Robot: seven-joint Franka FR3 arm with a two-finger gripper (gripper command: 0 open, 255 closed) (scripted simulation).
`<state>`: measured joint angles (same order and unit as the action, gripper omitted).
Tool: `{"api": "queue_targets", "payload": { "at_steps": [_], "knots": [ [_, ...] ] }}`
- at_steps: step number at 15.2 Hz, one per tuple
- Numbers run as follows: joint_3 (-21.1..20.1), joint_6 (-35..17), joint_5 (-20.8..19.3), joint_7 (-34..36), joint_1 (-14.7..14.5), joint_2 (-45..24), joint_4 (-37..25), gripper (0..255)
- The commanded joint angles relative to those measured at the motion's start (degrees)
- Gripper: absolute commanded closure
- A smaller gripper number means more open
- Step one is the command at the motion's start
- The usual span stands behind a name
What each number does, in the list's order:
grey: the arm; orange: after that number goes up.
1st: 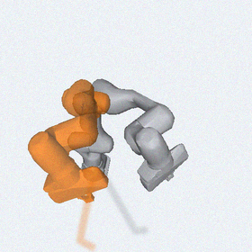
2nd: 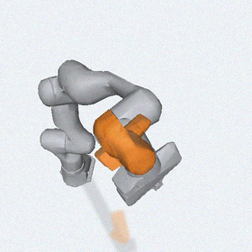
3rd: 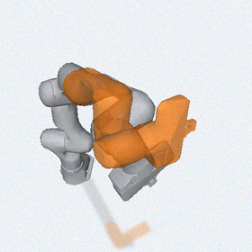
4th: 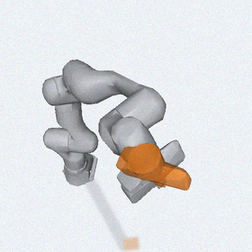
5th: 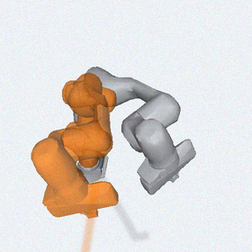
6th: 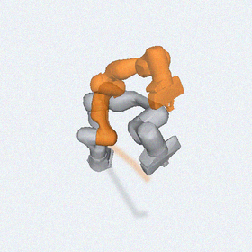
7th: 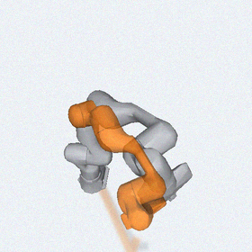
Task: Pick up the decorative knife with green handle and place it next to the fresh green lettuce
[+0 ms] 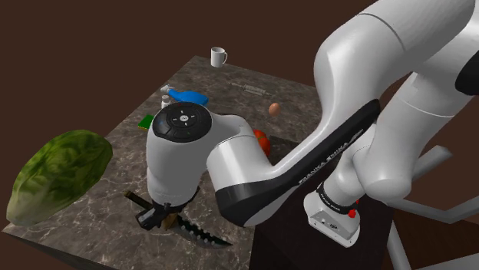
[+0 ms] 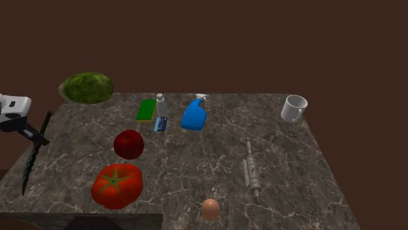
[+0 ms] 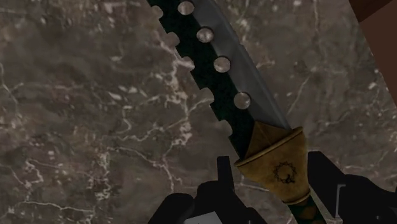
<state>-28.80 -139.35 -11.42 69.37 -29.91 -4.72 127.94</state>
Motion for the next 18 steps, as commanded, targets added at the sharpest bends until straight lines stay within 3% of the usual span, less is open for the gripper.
{"api": "queue_targets", "payload": {
  "at_steps": [1, 10, 18],
  "knots": [
    [0.12, -1.11, -1.02, 0.84, -0.14, -1.02, 0.27, 255],
    [1.56, -6.61, -6.55, 5.13, -1.08, -6.13, 1.66, 255],
    [1.57, -6.61, -6.55, 5.12, -1.09, -6.13, 1.66, 255]
  ]
}}
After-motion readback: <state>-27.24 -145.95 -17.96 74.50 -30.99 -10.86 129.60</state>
